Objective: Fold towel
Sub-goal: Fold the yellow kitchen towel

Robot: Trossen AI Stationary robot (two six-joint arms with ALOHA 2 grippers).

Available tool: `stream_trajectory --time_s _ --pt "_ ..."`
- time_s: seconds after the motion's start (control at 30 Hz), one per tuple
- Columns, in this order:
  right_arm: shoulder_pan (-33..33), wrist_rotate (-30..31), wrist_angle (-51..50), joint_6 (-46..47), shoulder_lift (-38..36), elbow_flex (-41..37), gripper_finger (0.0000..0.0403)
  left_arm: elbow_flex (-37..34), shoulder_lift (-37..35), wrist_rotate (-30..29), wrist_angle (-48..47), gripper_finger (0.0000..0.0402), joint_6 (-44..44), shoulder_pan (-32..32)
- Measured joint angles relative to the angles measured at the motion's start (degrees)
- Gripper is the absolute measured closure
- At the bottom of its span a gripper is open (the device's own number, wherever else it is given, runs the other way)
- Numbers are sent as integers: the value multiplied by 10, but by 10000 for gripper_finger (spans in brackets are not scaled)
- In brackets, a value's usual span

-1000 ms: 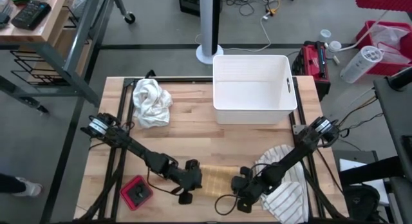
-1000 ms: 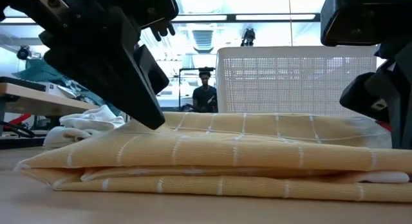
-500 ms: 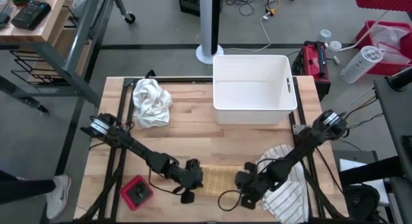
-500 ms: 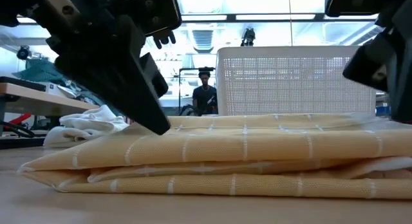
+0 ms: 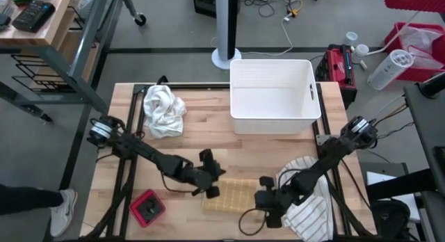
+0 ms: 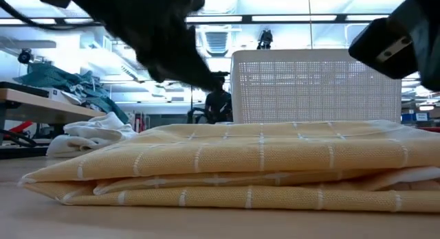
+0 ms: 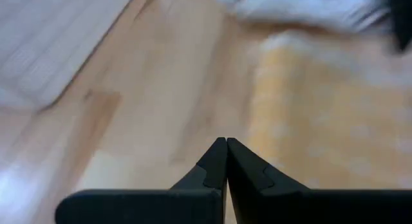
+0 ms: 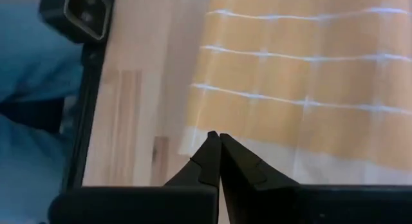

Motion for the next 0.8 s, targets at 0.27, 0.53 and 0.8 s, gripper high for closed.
stream_trajectory --time_s 0.27,0.53,0.8 --pt "21 -66 60 4 57 2 403 -17 6 79 -59 401 -4 33" --pt "23 -40 46 60 131 50 403 -73 5 118 -58 401 -53 32" --pt "22 61 -131 116 148 103 403 -83 -10 174 -54 402 -82 23"
